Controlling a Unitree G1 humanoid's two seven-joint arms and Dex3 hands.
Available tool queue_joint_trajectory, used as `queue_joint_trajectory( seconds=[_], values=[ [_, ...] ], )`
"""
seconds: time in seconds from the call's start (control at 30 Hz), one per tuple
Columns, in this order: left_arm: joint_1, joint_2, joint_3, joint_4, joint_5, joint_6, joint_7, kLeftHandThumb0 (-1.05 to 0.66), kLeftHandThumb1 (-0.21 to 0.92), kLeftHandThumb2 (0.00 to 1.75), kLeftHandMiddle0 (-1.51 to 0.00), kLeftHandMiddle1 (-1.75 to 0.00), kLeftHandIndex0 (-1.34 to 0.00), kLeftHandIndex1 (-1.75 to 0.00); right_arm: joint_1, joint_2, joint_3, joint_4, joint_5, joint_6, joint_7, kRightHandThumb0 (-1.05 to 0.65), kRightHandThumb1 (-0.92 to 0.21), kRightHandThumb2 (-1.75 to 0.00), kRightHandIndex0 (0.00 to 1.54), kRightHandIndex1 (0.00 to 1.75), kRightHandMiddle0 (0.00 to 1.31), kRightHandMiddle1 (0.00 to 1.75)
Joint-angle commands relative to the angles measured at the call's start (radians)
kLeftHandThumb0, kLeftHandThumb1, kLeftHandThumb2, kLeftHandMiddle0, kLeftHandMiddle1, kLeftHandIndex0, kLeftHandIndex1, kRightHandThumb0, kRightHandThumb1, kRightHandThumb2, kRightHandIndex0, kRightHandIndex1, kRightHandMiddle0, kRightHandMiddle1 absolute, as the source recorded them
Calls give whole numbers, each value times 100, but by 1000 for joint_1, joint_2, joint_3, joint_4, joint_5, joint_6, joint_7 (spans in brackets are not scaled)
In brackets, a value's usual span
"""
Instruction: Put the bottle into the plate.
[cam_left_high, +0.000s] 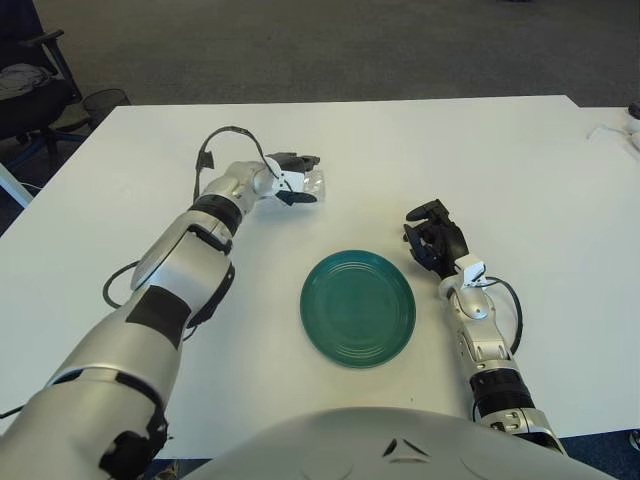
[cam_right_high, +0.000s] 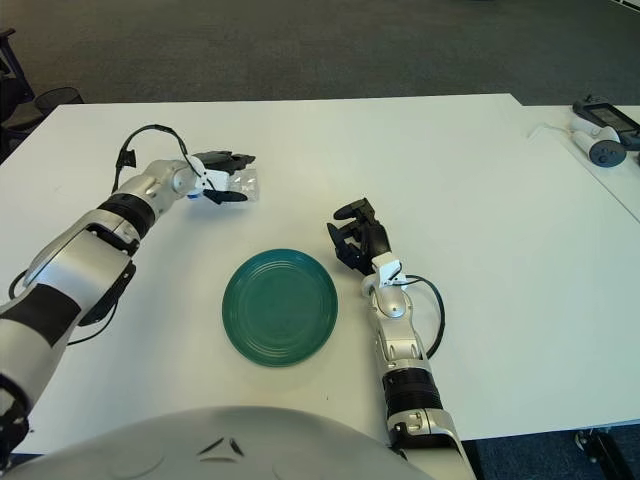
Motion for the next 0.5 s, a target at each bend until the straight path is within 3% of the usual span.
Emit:
queue_joint_trajectory(
  seconds=[0.0, 0.2, 0.33, 0.47],
  values=[
    [5, -12, -17, 15, 16, 11, 23, -87, 92, 54, -5, -2, -2, -1, 68, 3, -1, 104, 4, 89, 4, -1, -92, -46, 23, 161, 22, 163],
    [15, -26, -50, 28, 40, 23, 51, -87, 92, 52, -11, -5, -4, -4, 58, 3, -7, 129, 12, 77, 10, -1, -92, -46, 23, 161, 22, 163],
    [13, -33, -89, 40, 74, 27, 55, -89, 92, 51, -20, -3, -1, -21, 55, 6, -10, 138, 14, 70, 7, -1, -92, -46, 22, 161, 21, 163],
    [11, -53, -133, 57, 113, 36, 45, -89, 92, 49, -26, -5, 0, -28, 52, 8, -13, 140, 14, 66, 3, -1, -92, -46, 22, 161, 21, 163]
  ],
)
